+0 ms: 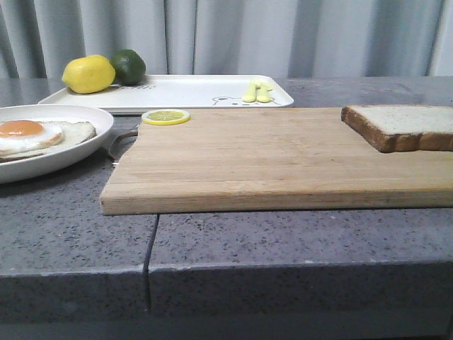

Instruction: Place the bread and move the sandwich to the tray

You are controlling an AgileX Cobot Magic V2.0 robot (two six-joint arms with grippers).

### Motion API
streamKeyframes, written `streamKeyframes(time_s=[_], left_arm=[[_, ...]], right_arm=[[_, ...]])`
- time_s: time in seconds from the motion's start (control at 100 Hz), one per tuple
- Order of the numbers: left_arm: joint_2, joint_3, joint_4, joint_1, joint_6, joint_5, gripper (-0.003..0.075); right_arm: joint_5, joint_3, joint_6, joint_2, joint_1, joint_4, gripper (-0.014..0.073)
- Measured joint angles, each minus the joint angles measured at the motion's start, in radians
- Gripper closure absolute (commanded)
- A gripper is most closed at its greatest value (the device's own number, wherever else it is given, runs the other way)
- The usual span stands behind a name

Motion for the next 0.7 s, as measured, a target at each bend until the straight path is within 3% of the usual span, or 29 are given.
streamKeyframes(time_s=[0.25, 0.7], left_arm=[[0.039, -0.199, -0.018, 0.0, -0.039, 0.217, 0.074], [0.513, -0.672, -0.104, 0.0, -0.051, 0.565, 0.074]], right_arm=[[0.132, -0.142, 0.0, 0.002, 0.0, 0.0, 0.0659], [0.441, -0.5, 0.0, 0.302, 0.0, 0.0, 0.0659]])
